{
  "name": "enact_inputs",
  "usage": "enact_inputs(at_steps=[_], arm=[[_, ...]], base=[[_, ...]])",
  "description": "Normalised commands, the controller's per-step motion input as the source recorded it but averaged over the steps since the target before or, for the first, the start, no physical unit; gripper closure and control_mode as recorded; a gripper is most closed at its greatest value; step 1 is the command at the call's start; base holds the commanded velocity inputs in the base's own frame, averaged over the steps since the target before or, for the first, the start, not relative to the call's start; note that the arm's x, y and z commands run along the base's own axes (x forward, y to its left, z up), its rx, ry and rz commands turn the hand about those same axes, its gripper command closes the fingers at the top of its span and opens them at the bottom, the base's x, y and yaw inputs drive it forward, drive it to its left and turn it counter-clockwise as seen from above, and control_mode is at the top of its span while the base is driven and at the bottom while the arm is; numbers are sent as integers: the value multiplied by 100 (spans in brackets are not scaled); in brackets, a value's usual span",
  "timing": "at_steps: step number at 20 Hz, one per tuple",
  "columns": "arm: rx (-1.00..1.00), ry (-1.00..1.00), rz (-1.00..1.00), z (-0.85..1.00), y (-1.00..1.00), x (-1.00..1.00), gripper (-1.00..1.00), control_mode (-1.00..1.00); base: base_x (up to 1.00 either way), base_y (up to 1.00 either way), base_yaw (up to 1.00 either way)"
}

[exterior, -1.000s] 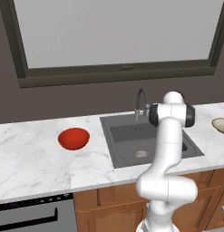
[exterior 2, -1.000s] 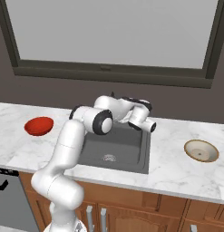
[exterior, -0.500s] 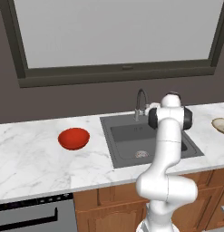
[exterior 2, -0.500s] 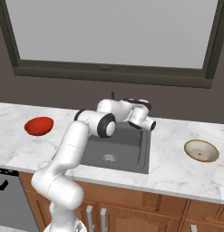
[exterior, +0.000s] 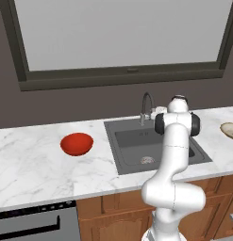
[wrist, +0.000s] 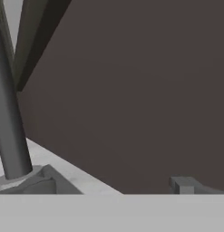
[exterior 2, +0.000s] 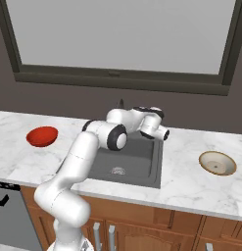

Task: Rinse each bowl for a few seconds and place them down in the sink or on the counter.

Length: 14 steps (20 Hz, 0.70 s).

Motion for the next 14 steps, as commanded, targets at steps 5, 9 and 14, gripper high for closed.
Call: enact_inputs(at_steps=[5, 9, 14], arm=[[1, 0, -1, -23, -17, 13, -100, -100], [1, 0, -12, -29, -22, 4, -100, -100], [1, 0, -19, -30, -29, 0, -100, -100]], base=[[0, 0, 0], [0, 0, 0], [0, 0, 0]])
